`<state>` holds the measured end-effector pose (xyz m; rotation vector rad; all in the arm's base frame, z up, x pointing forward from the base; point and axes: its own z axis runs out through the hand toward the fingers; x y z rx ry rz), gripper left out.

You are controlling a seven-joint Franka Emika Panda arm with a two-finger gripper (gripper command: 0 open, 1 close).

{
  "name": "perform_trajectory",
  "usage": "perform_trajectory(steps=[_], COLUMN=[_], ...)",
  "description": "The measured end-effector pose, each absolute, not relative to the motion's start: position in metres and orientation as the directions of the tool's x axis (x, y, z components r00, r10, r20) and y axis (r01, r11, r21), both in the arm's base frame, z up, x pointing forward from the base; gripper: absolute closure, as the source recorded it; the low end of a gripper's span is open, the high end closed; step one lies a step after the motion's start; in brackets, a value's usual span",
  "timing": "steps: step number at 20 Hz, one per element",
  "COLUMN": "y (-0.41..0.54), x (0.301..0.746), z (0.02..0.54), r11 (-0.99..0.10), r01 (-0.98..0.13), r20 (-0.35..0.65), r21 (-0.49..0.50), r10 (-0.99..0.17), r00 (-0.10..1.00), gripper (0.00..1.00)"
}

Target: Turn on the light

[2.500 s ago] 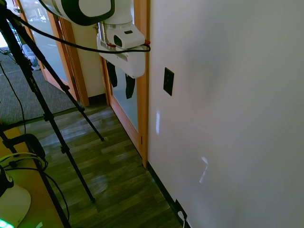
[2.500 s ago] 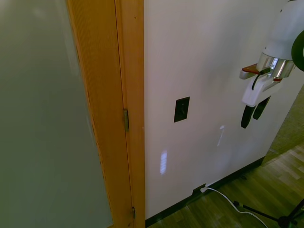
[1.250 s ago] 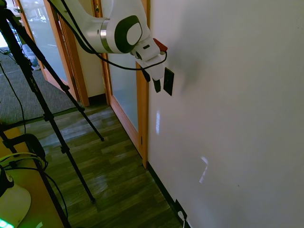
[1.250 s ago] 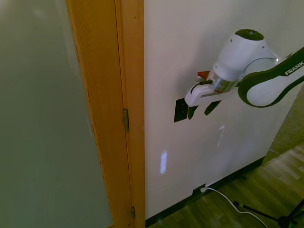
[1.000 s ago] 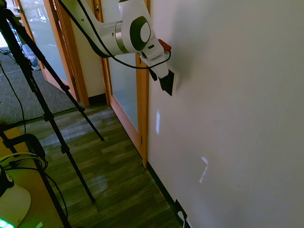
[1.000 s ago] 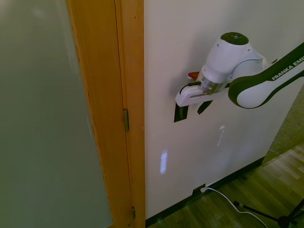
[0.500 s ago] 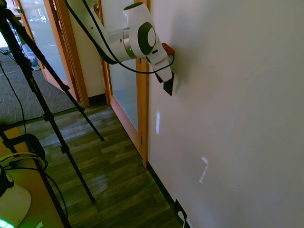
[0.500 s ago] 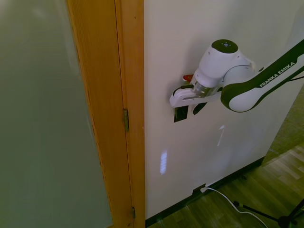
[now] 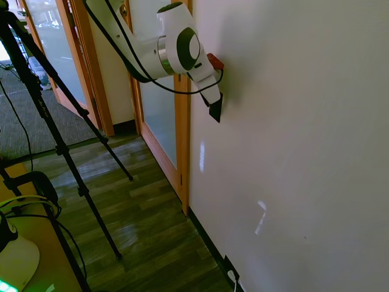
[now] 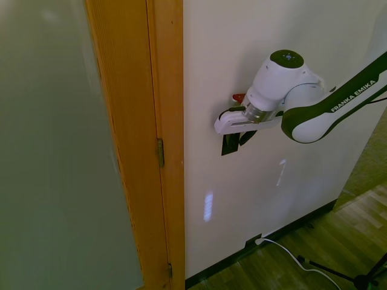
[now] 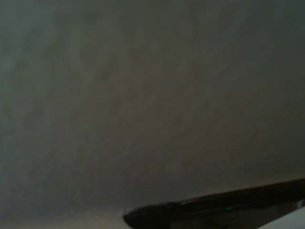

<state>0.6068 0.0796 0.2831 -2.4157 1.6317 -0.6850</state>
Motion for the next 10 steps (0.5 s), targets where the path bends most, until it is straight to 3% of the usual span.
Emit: perform_trajectory(steps=[10], y=[0.0808], x=[0.6047], z=[0.2811], r11=[-0.386], r01=[-0.831], r20=[0.297], r21=[-0.401], r10=[-0.913], r00=[0.280], gripper=[1.00])
